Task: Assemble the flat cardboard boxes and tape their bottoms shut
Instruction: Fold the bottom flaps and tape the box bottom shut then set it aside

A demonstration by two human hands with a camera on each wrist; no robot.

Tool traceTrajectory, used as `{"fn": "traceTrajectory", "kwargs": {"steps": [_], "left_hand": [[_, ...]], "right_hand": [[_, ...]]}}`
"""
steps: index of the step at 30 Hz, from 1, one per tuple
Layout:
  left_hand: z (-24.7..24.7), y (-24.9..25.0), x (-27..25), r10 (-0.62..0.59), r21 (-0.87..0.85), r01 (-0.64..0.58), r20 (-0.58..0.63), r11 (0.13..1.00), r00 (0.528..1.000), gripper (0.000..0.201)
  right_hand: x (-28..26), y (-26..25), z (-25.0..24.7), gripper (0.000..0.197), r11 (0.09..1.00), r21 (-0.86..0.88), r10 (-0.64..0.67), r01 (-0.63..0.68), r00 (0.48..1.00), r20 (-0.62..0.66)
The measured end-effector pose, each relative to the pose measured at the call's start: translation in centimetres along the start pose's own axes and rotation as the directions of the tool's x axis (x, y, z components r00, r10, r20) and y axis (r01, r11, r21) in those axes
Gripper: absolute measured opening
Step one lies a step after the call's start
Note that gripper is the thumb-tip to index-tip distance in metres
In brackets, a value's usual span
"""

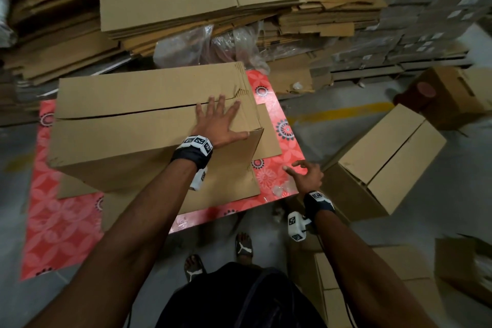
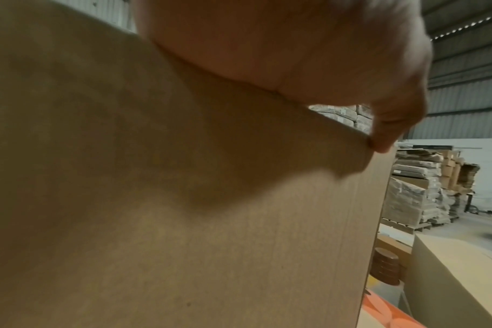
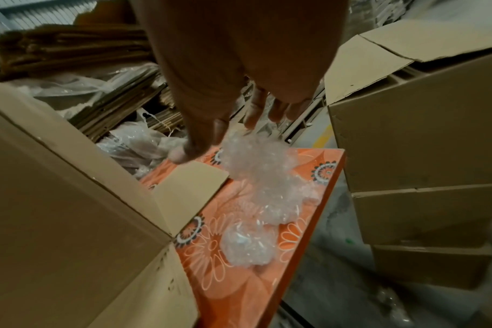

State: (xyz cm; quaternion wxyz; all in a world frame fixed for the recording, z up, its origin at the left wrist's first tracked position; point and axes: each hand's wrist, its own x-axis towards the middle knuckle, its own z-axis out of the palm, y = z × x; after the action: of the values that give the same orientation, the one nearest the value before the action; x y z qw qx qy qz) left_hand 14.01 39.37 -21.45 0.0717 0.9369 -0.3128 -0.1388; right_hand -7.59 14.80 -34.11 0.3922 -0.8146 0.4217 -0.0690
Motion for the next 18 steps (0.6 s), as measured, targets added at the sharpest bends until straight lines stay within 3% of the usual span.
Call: {"fn": "traceTrajectory", "kwargs": {"steps": [6,11,15,18], "left_hand": [[0.0,-0.2,-0.4,0.03,0.043,-0.03,0.001,0.999,1.0,0.118],[-0.6,-1.6,-2.2,0.084,0.043,-0.086,0.032,0.995,0.996,0.116],[-1.0,-3.9,-5.6,0.159,0.016,-0.159,0.026,0.987,0.987,0.118],[-0.9,-6.1,-8.5,0.216,-0.014,-0.215,0.036,0.976,0.976,0.119]], "right_hand": [[-0.5,-3.6,0.4,0.035,0.967,0.183,-0.177,0.175,0.984,-0.002],[-1.1,-11.0,1.6,0.018,0.885,0.275,-0.392,0.376,0.92,0.004],[-1.3,-17.1,2.7,0.026,0.784,0.217,-0.601,0.582,0.798,0.031],[-2.1,-20.8,3.8,0.046,0.679,0.039,-0.724,0.733,0.66,0.2]]}}
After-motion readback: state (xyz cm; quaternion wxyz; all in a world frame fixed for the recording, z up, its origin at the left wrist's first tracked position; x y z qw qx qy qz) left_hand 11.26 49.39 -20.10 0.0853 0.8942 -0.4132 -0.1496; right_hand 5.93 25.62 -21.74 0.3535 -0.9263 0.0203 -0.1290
